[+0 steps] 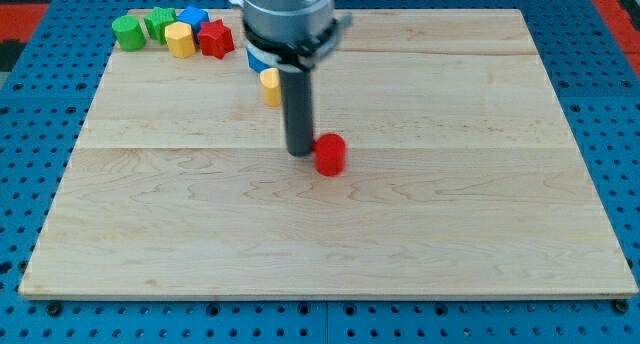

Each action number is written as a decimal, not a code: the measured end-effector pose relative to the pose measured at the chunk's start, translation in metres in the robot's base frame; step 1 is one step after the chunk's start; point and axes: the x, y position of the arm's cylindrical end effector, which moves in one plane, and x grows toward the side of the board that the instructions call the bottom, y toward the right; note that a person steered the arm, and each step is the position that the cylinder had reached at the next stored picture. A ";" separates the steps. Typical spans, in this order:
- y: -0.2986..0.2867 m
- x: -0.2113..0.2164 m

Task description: Move the red circle to the bottom center of the board

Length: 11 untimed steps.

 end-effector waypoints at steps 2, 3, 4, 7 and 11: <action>0.016 -0.035; 0.064 -0.026; 0.052 0.008; -0.049 0.031; -0.075 0.074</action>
